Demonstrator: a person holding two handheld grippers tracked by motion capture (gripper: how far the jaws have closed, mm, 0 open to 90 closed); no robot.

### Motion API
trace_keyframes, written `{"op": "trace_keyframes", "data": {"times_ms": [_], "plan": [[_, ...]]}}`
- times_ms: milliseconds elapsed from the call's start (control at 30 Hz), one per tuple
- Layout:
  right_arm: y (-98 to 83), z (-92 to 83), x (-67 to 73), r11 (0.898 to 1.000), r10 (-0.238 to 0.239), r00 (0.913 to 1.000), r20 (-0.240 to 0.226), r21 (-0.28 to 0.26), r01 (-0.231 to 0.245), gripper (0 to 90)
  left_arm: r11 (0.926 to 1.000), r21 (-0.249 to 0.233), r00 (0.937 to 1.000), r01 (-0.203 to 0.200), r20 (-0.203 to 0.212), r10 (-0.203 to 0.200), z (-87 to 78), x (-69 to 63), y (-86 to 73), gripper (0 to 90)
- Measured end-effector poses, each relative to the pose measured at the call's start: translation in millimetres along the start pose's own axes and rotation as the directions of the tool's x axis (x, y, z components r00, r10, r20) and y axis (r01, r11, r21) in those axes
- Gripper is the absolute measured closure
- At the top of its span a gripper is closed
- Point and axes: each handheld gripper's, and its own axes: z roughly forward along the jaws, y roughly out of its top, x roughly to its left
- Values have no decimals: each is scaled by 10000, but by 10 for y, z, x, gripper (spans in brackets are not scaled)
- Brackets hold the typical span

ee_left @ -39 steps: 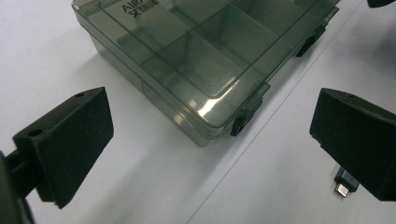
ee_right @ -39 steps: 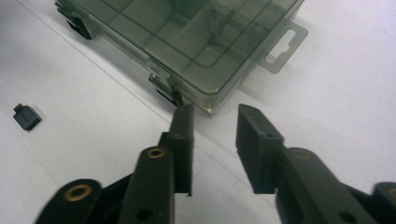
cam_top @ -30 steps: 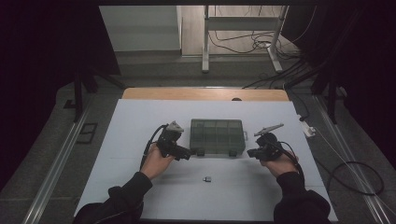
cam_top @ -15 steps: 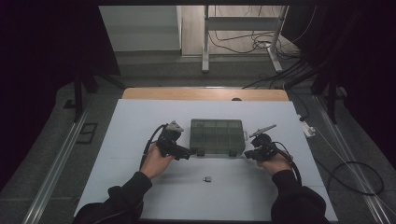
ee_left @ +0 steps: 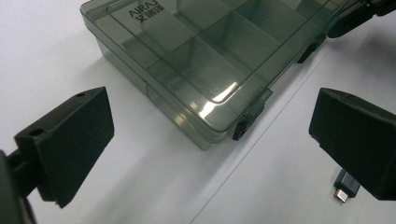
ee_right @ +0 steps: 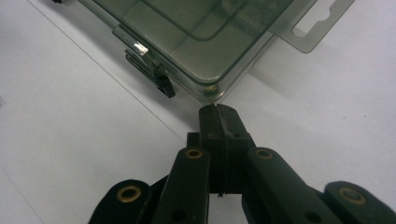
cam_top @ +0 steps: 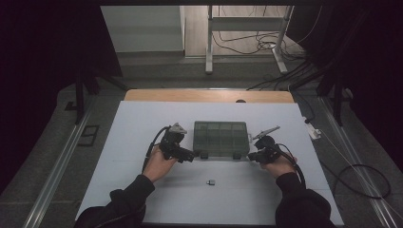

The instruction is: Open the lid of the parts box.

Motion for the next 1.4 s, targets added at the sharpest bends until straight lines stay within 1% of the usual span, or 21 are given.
{"op": "trace_keyframes", "data": {"times_ms": [133, 167, 233, 400, 500, 700, 800, 967, 1200, 1267, 1400], "plan": [[2, -35, -1, 9999, -16, 10000, -18, -158, 16, 887, 10000, 40, 10000, -28, -48, 28, 1, -3, 2, 5], [2, -41, -1, 9998, -11, 10000, -31, -204, 11, 888, 10000, 74, 9999, -63, -93, 64, 1, -5, 3, 5], [2, -51, 2, 9997, -26, 10000, -24, -232, 25, 888, 9999, 104, 9998, -13, -186, 15, 5, -12, 7, 9], [0, -77, 10, 9997, -78, 10000, 22, -224, 78, 887, 10000, 50, 10000, -25, -89, 25, -6, -15, 9, 8], [-6, -104, 7, 9996, -61, 10000, 78, -289, 63, 888, 10000, -26, 10000, 62, -23, -62, -16, -7, 11, 7], [-13, -155, -5, 9984, 66, 9999, 86, -558, -61, 888, 10000, -2, 10000, 91, -37, -91, -20, 7, 8, 7], [-12, -160, -4, 9981, 77, 10000, 52, -610, -73, 888, 10000, 39, 10000, 88, -27, -88, -14, 7, 6, 7], [-7, -154, 7, 9980, 23, 10000, -34, -635, -25, 888, 9999, 125, 10000, 33, -40, -32, -11, 6, 5, 7], [-4, -164, 31, 9972, -69, 10000, 13, -740, 70, 888, 9999, 133, 10000, 94, -17, -94, -13, 11, 6, 6], [-3, -179, 36, 9967, -81, 10000, 55, -812, 85, 888, 9999, 129, 10000, 96, -19, -96, -20, 16, 8, 6], [7, -221, 58, 9937, -59, 10000, 71, -1122, 67, 888, 9998, 60, 9999, 163, -13, -163, -33, 28, 10, 6]]}}
